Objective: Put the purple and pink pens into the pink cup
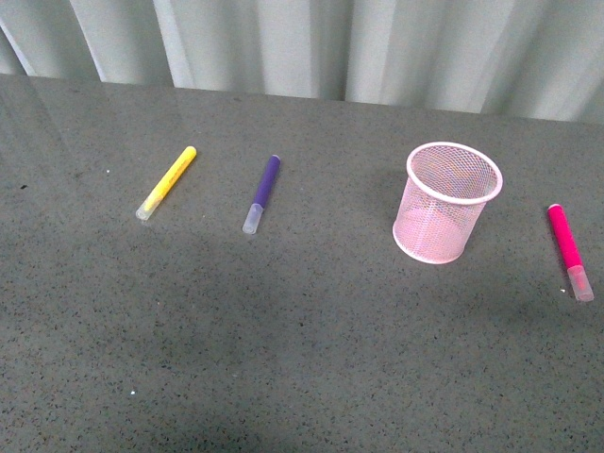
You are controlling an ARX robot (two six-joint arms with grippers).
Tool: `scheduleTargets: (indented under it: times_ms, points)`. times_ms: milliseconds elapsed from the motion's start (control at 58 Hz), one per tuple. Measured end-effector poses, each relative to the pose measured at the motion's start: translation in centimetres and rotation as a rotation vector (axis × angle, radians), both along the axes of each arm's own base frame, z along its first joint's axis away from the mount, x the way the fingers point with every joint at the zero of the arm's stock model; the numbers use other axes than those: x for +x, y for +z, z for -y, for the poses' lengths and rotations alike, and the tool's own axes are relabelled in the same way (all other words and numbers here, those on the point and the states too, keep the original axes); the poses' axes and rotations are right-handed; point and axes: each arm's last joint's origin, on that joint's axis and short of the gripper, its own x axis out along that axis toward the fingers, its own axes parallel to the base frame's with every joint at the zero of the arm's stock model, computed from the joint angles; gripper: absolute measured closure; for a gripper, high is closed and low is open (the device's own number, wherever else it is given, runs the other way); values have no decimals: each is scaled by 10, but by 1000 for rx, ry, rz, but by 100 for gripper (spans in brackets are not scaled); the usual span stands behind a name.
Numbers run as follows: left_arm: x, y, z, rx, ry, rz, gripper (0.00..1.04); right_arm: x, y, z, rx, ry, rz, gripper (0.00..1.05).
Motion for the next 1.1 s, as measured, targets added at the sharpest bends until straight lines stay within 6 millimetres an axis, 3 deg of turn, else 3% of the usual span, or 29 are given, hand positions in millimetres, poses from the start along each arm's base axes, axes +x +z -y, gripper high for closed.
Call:
scheduleTargets:
  times_ms: [948,1103]
  points:
    - [0,0,0,0,0,0,7,0,0,0,0,0,0,7]
    - [15,7,6,-105,307,-206,7,0,0,0,0,-2,0,7]
